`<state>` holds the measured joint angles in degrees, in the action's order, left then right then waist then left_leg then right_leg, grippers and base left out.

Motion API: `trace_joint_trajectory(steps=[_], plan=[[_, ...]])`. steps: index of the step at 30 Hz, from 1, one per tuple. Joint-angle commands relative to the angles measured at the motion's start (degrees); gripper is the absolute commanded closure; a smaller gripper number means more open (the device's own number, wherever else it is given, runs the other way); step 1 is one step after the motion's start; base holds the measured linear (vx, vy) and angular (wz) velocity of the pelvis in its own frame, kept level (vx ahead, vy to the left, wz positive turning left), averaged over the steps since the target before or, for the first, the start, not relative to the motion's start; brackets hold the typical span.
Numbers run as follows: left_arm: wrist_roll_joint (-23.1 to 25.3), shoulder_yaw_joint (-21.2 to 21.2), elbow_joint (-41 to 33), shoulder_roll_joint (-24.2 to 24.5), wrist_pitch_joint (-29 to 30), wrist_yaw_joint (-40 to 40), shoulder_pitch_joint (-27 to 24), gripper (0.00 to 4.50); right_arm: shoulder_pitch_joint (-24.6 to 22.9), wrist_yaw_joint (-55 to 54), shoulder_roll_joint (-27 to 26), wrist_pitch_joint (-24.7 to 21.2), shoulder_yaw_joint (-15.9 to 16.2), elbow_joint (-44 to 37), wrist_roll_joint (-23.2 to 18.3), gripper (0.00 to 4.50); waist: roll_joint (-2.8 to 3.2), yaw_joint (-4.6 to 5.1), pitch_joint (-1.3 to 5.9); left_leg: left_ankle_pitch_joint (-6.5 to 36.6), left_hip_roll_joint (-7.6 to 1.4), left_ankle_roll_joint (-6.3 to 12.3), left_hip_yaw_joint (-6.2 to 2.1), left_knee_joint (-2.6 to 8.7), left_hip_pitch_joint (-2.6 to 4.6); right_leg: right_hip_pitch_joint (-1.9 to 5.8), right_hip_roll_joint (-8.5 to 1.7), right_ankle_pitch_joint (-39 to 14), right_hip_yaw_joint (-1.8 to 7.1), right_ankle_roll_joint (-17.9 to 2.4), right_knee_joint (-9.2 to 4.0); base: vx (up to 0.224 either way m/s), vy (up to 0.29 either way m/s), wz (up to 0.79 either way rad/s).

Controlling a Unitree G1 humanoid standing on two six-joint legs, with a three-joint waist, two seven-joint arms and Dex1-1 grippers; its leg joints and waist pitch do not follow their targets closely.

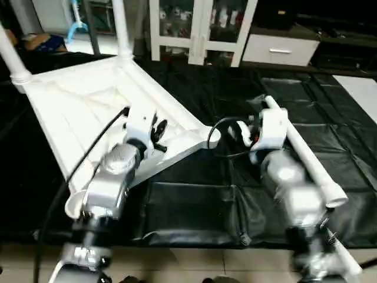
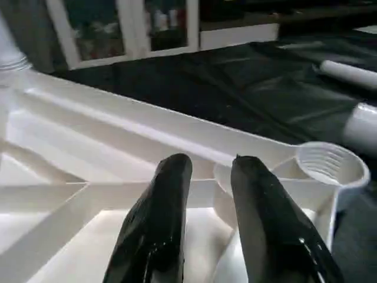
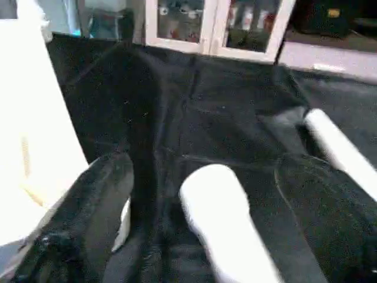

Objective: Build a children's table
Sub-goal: Pick table leg

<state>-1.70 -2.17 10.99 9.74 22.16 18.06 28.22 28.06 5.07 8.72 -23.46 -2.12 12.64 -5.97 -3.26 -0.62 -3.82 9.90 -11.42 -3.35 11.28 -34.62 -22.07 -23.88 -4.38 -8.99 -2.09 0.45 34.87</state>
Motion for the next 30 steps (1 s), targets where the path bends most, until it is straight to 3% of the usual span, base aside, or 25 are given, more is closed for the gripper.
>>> trace_joint_trajectory(steps=[1,4,5,7,10,11,15,18,22,25,30], plan=[[-1.52,-2.22,-1.13,0.12,0.73,3.83,-0.14,3.16,1.37,5.33,2.99,-5.56,-0.41,1.52,-1.4,0.02,0.75,-0.04,4.53,13.8,-0.91,-1.42,-0.66,3.8,1.31,2.41,-2.08,-11.43,1.81,-8.43,-3.74,0.0,0.0,0.0],[-1.96,-5.17,-4.36,1.28,-0.07,7.91,-2.48,3.16,2.78,10.71,8.56,-10.57,1.48,2.87,0.0,0.02,0.78,-0.38,4.66,11.83,-1.22,-0.76,-0.69,3.71,1.35,2.6,-2.1,-8.98,1.73,-9.66,-3.55,0.0,0.0,0.0],[-2.43,-6.34,-6.05,1.69,-0.05,9.74,-3.29,3.16,3.32,12.37,10.43,-11.84,2.15,3.51,0.49,0.02,0.18,-0.81,4.79,10.01,-1.27,-0.2,-0.63,3.56,1.06,2.98,-2.3,-7.47,1.72,-10.72,-3.1,0.0,0.0,0.0],[-3.2,-7.75,-8.38,2.23,0.49,11.93,-4.28,3.16,3.98,14.61,13.04,-13.69,3.23,4.29,0.9,0.02,-0.53,-1.05,4.72,9.5,-1.28,0.46,-0.38,3.42,1.07,2.87,-2.35,-8.12,1.75,-11.01,-3.27,0.0,0.0,0.0],[-6.18,-11.25,-16.1,6.55,2.04,19.75,-6.49,3.16,5.52,20.91,19.17,-14.78,8.52,7.87,4.2,0.02,-0.49,-1.46,4.37,11.11,-1.59,-0.11,-0.41,3.44,1.3,2.5,-2.75,-13.49,1.67,-10.87,-3.58,0.0,0.0,0.0],[-7.89,-12.25,-19.22,8.38,4.04,22.62,-7.29,3.16,5.82,22.39,20.53,-15.43,9.43,9.19,4.71,0.02,-0.85,-1.33,4.33,11.58,-1.57,-0.14,-0.34,3.41,1.31,2.45,-2.69,-14.5,1.67,-10.72,-3.71,0.0,0.0,0.0],[-10.71,-13.65,-23.73,11.05,7.26,26.89,-8.67,3.16,4.87,25.74,23.07,-19.08,11.97,8.77,5.12,0.02,-0.84,-1.21,4.04,13.27,-1.46,-1.01,-0.33,3.45,1.33,2.2,-2.48,-18.77,1.74,-9.22,-3.99,0.0,0.0,0.0],[-11.58,-16.23,-27.53,13.63,9.06,30.81,-9.82,3.16,1.48,30.96,27.44,-27.14,16.04,4.32,3.6,0.02,-0.85,-1.38,3.91,14.35,-1.75,-1.51,-0.46,3.64,1.68,2.05,-2.31,-19.3,1.81,-8.48,-4.12,0.0,0.0,0.0],[-11.01,-16.51,-27.35,12.85,8.87,29.88,-9.31,3.16,-0.21,33.38,28.21,-31.12,17.03,2.78,1.86,0.02,-1.14,-1.3,3.91,13.8,-1.6,-1.58,-0.46,3.68,1.23,2.26,-2.33,-19.49,1.84,-8.45,-4.09,0.0,0.0,0.0],[-11.79,-16.29,-27.96,12.86,10.45,29.33,-8.65,3.16,-1.03,35.34,28.36,-32.71,18.07,2.92,2.05,0.28,-1.24,-1.07,3.84,15.18,-1.64,-2.0,-0.66,3.61,1.17,2.12,-2.65,-23.3,1.81,-7.33,-4.5,0.0,0.0,0.0],[-11.64,-15.73,-28.0,13.37,10.79,29.01,-8.29,3.16,-0.83,33.55,27.55,-33.48,15.19,3.55,1.73,0.76,-1.37,-1.02,3.97,15.83,-1.6,-2.56,-0.75,3.51,1.36,1.81,-2.52,-24.64,1.69,-6.52,-4.73,0.0,0.0,0.0]])
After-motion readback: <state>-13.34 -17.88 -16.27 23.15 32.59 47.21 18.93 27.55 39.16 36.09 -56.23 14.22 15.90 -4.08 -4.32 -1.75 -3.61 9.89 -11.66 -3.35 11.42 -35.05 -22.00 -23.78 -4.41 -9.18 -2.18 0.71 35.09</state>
